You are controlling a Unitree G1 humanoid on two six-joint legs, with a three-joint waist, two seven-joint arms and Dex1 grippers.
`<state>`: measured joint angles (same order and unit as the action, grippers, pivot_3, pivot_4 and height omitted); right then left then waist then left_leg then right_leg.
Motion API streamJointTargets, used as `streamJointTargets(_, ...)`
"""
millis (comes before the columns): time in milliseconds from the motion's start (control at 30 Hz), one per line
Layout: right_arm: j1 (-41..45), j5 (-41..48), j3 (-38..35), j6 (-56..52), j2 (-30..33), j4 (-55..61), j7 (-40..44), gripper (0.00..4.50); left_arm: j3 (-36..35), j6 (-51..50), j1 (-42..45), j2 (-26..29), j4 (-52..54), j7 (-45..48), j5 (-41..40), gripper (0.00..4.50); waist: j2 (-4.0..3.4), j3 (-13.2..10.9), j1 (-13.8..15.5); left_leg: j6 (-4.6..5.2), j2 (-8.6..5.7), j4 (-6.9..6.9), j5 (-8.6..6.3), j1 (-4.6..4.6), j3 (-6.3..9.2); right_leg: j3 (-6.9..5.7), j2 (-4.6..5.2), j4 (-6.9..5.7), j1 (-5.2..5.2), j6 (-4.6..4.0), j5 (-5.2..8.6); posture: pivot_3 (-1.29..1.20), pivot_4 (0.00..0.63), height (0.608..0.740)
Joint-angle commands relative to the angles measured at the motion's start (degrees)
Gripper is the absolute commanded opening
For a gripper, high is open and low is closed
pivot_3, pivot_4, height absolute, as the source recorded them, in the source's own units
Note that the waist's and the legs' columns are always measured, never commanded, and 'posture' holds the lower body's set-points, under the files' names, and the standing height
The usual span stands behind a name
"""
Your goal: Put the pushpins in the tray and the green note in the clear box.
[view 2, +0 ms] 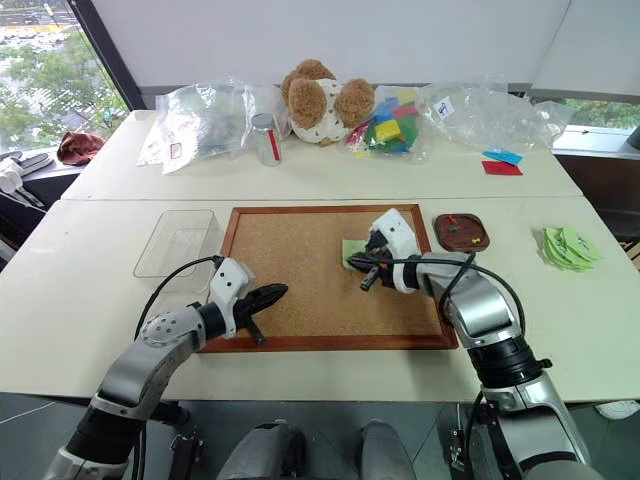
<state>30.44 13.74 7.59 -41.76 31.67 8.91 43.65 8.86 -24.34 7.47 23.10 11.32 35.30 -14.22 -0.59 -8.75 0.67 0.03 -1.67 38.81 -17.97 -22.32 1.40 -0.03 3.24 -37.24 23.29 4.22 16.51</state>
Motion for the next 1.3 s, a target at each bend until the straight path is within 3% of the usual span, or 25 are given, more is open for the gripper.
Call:
streamJointTargets(33,1.26,1.60,-2.27,-1.25,1.13,4.18,0.05,0.06,1.71,-1.81,-1.80,0.25,-3.52,-0.49,1.99,0.00,0.01,0.01,0.01,0.00,0.00,0.00,0.00,0.01,0.00,0.00,0.00,0.02,-0.02,0.00,0.00,0.00,0.150,0.740)
streamJointTargets(233,1.79,2.32,-3.01,-2.69,3.29,7.74,0.63,0.06,-0.86,-2.82,-0.46,1.43,-3.05,2.41,-1.20,0.00,0.01,0.00,-0.03,0.01,0.00,-0.01,-0.01,0.02,0.00,0.00,0.00,0.04,-0.04,-0.01,0.00,0.00,0.150,0.740)
streamJointTargets(600,1.65,4.26,-2.60,-3.48,8.22,13.29,3.36,0.06,-10.19,-18.29,8.80,7.73,0.03,15.61,-21.03,0.00,0.19,-0.16,-0.42,0.00,0.00,-0.21,0.00,-0.12,0.01,-0.04,-0.01,0.11,0.18,0.00,0.00,0.00,0.150,0.740)
streamJointTargets(733,1.36,4.56,-1.96,-3.44,8.80,15.08,4.12,0.00,-13.06,-23.85,13.39,7.49,-1.61,15.44,-26.31,1.20,0.21,-0.17,-0.31,0.00,0.00,-0.20,0.00,-0.15,0.01,-0.04,-0.01,0.17,0.17,0.00,0.00,0.00,0.150,0.740)
streamJointTargets(900,1.91,4.91,-1.74,-3.50,8.99,16.12,4.50,0.00,-16.81,-29.41,19.84,2.80,-4.48,11.57,-33.21,3.74,0.27,-0.21,-0.08,-0.01,0.00,-0.10,0.00,-0.17,0.01,-0.08,-0.02,0.16,0.15,0.02,-0.01,0.00,0.150,0.740)
streamJointTargets(967,2.17,4.94,-1.58,-3.38,9.10,16.27,4.52,0.00,-17.56,-30.08,21.69,0.86,-5.26,9.07,-34.00,4.47,0.28,-0.21,-0.08,-0.02,-0.01,-0.04,0.01,-0.18,0.01,-0.08,-0.03,0.16,0.14,0.02,-0.01,0.00,0.150,0.740)
streamJointTargets(1300,3.99,5.51,-0.93,-3.69,8.99,18.27,4.65,0.00,-23.68,-33.62,26.64,-10.29,-9.54,-7.00,-39.05,4.47,0.32,-0.24,-0.06,-0.34,-0.01,0.02,0.19,-0.18,0.01,-0.08,-0.08,0.10,0.15,0.03,-0.01,0.00,0.150,0.740)
